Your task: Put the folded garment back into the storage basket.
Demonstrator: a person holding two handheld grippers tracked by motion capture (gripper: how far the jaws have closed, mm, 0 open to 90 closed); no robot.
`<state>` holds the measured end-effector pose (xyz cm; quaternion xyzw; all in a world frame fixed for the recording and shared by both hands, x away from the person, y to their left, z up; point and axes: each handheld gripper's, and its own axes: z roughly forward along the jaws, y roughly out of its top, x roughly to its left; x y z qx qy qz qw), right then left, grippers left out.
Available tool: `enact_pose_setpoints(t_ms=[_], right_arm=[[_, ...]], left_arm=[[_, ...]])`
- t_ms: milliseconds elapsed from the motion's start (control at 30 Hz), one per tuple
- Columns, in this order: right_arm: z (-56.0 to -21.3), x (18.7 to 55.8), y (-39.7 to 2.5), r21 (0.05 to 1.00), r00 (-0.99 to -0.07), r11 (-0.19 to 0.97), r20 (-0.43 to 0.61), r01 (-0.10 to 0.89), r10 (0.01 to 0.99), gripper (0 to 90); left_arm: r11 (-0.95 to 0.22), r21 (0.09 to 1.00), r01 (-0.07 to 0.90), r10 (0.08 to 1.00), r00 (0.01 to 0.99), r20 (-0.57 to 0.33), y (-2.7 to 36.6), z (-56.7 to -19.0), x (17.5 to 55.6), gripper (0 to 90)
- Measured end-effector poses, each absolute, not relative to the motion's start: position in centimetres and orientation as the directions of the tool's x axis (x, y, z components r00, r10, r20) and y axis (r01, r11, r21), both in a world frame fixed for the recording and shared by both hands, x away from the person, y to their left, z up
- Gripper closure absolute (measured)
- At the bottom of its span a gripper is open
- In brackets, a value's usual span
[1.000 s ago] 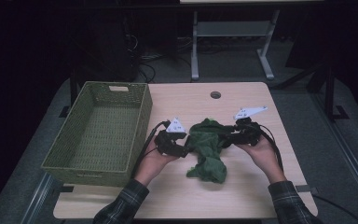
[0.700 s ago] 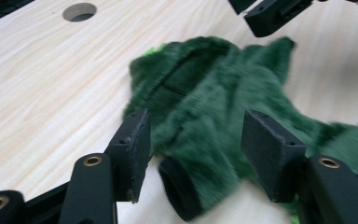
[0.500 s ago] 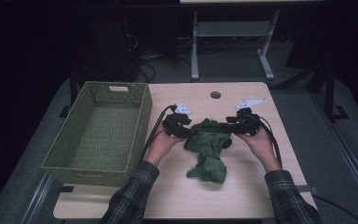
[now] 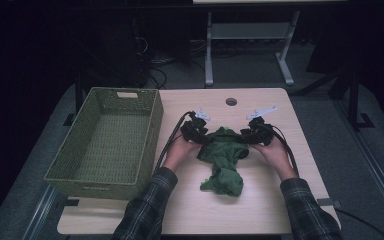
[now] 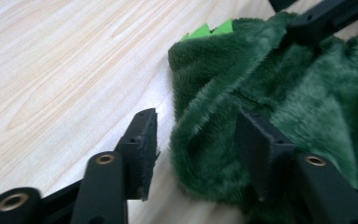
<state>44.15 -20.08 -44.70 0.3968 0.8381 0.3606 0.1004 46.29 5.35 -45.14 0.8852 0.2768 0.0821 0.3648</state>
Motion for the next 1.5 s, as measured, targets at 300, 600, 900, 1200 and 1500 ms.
enact_pose_setpoints(t_ms=[300,600,900,1200,1500], right_arm=[[-45.7,44.5,-19.5,0.665,-0.672,0.446,0.114,0.599,0.732,66.6],[-45.3,44.3,-19.5,0.669,-0.672,0.449,0.101,0.592,0.734,87.6],[-43.3,44.2,-20.2,0.706,-0.657,0.393,0.134,0.589,0.742,88.0],[-39.2,44.9,-20.7,0.764,-0.668,0.356,0.130,0.539,0.733,88.0],[-37.5,44.8,-21.2,0.792,-0.674,0.333,0.129,0.511,0.728,87.9]], left_arm=[[-0.568,0.684,0.457,0.553,0.828,-0.094,5.1,-46.1,47.2,60.8],[-0.572,0.686,0.449,0.550,0.831,-0.085,5.2,-45.5,46.9,87.4],[-0.548,0.718,0.428,0.548,0.833,-0.079,5.3,-42.4,46.8,87.3],[-0.525,0.749,0.404,0.552,0.831,-0.062,5.6,-38.9,47.1,87.1],[-0.495,0.758,0.425,0.550,0.828,-0.105,5.8,-36.6,46.2,86.8]])
